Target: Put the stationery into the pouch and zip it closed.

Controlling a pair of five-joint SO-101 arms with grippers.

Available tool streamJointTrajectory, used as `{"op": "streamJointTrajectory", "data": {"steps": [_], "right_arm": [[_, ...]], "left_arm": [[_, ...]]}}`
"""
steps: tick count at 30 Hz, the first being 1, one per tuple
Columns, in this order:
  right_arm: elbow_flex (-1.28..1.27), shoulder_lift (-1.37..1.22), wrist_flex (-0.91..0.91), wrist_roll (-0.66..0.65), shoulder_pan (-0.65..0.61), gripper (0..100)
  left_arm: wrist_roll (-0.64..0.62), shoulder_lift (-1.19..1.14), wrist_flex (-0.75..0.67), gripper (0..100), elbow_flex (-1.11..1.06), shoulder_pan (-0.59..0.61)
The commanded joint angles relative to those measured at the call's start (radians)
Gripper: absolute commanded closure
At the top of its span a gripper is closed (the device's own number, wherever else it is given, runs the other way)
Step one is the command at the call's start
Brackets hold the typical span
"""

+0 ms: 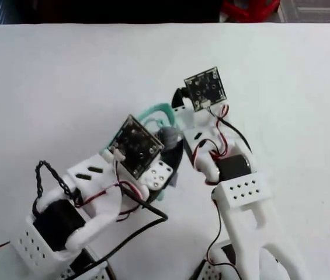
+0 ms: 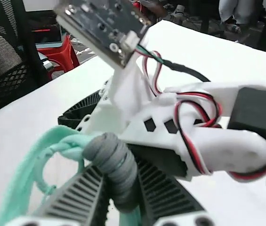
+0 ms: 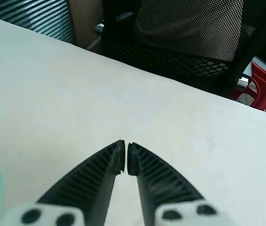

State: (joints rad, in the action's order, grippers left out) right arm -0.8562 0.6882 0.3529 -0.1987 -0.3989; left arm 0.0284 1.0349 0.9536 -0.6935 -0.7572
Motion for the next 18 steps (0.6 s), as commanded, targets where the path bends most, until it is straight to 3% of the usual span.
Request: {"op": "streamJointTrajectory", "data": {"steps": [1,9,12,18], "right_arm": [[0.015,0.036,-0.027,0.011,-0.059,98.1],[-0.005,0.107,0.005,-0.018,-0.035,98.1],[-0.005,0.179,0.05,-0.051,-0.01,98.1],[-0.002,0.338,0.265,-0.233,-0.096,98.1]], "left_arm": [[0.021,-0.035,0.006,98,0.028,-0.025],[0.025,0.166,0.041,98,0.018,0.22],[0.095,0.282,0.1,98,0.018,0.298],[0.18,0.417,0.189,98,0.018,0.418]]}}
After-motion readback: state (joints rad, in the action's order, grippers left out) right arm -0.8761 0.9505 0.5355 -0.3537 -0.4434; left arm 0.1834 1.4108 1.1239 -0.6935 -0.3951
